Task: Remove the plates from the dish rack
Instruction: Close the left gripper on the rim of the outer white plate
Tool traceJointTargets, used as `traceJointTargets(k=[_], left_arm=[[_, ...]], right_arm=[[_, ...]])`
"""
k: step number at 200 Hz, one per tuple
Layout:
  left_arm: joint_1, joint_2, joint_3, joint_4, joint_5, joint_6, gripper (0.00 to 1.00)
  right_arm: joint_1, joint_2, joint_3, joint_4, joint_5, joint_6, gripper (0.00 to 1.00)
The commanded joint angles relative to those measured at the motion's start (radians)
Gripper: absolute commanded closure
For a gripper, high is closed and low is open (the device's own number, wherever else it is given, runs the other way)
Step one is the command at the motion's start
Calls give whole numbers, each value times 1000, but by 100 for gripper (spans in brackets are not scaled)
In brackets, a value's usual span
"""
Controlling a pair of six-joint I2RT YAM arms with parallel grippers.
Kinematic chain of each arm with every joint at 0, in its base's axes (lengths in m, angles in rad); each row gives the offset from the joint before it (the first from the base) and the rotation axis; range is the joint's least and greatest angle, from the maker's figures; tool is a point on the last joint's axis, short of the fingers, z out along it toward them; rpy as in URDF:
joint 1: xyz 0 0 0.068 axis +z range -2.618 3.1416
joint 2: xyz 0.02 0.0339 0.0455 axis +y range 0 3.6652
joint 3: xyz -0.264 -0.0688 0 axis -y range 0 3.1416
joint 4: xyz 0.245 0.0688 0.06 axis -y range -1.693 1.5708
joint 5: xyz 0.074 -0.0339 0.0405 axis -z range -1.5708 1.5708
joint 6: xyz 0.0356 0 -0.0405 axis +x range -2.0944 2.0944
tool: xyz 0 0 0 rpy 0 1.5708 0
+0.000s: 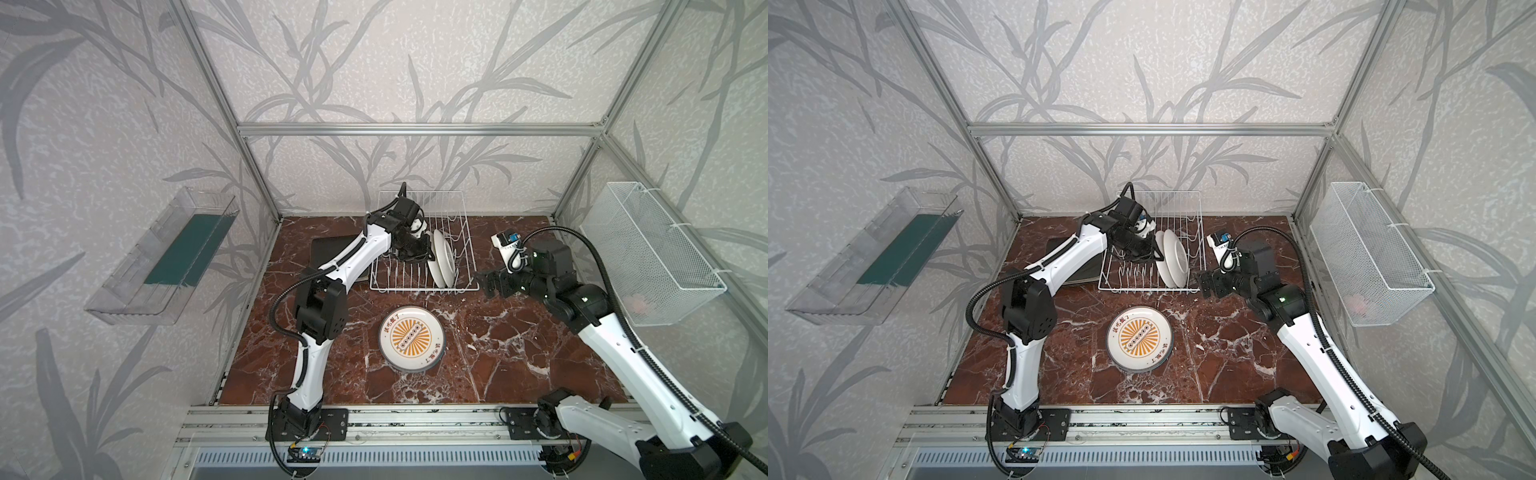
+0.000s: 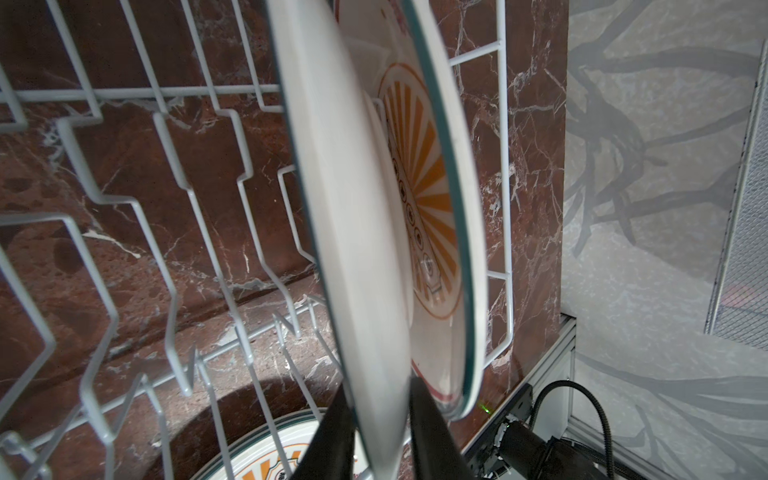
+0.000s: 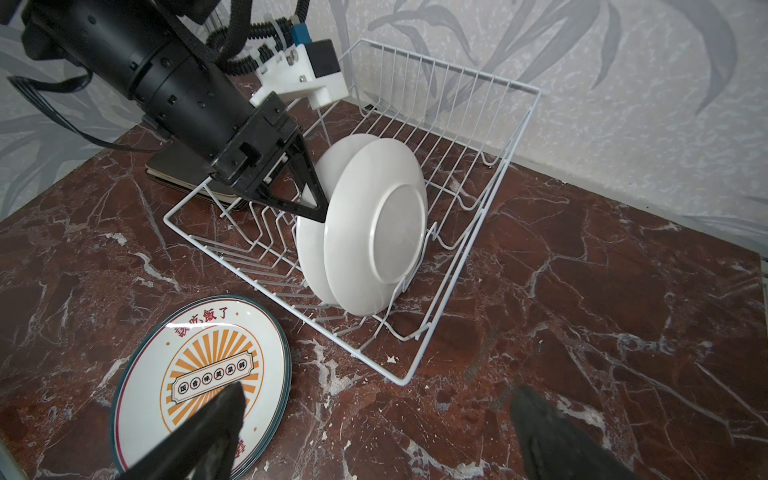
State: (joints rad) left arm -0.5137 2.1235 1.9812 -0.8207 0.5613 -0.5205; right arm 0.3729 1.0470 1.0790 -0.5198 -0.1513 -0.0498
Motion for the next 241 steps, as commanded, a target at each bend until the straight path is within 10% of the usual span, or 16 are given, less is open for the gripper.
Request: traceJointTargets(k=[1, 113, 241], left_arm=[[4, -10, -27, 33, 0, -33, 78], [6, -67, -87, 124, 18, -128, 100], [11, -118, -75, 181, 65, -162, 100]], right_arm=[[-5, -4, -13, 25, -11, -4, 1], [-6, -18, 5, -2, -7, -6, 1], [-6, -19, -7, 22, -5, -8, 1]])
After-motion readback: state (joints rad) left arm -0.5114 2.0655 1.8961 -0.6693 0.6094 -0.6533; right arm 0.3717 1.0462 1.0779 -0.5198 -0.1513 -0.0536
